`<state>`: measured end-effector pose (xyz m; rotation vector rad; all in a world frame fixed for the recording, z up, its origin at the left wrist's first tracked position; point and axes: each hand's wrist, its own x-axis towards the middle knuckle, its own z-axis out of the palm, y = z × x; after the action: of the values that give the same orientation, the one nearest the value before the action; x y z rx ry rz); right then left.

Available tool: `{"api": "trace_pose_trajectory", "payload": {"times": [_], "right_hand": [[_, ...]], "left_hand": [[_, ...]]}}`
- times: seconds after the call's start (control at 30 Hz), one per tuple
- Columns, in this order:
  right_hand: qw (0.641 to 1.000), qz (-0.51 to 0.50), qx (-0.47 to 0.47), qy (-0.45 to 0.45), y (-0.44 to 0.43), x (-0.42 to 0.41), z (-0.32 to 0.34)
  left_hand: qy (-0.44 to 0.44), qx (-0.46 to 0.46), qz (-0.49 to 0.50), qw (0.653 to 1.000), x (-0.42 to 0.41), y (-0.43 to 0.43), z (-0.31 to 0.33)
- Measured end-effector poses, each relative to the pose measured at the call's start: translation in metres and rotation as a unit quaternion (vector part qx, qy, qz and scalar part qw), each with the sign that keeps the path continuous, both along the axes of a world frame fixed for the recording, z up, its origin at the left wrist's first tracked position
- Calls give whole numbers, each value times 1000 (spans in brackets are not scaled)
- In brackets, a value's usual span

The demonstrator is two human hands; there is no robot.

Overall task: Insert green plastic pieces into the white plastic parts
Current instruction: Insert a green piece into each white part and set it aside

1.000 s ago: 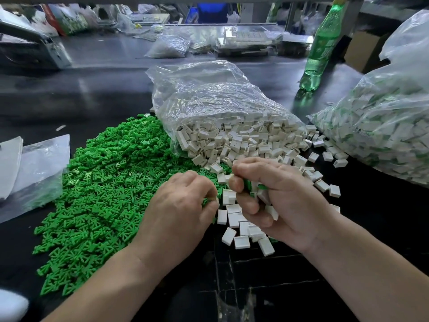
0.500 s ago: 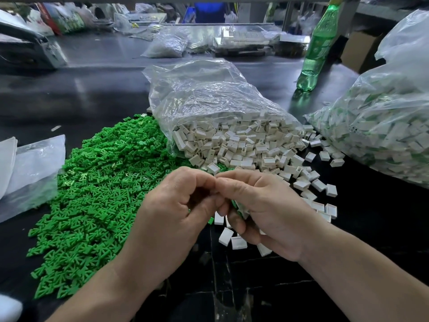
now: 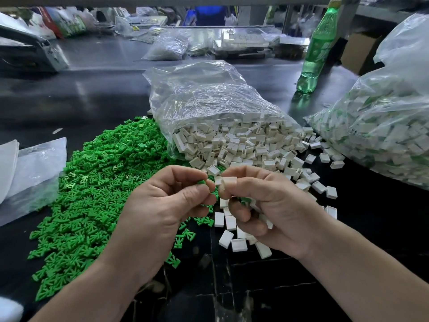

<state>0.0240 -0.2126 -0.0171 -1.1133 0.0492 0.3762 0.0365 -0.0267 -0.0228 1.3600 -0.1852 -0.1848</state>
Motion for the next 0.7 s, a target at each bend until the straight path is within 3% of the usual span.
{"api": "trace_pose_trajectory", "payload": {"times": [0.43, 0.7], "right_hand": [[999, 21, 35, 24, -1, 0, 1], [999, 28, 38, 9, -3, 0, 1]], "left_hand": [[19, -27, -22, 999, -2, 3, 1], [-28, -32, -22, 999, -2, 2, -5]]}}
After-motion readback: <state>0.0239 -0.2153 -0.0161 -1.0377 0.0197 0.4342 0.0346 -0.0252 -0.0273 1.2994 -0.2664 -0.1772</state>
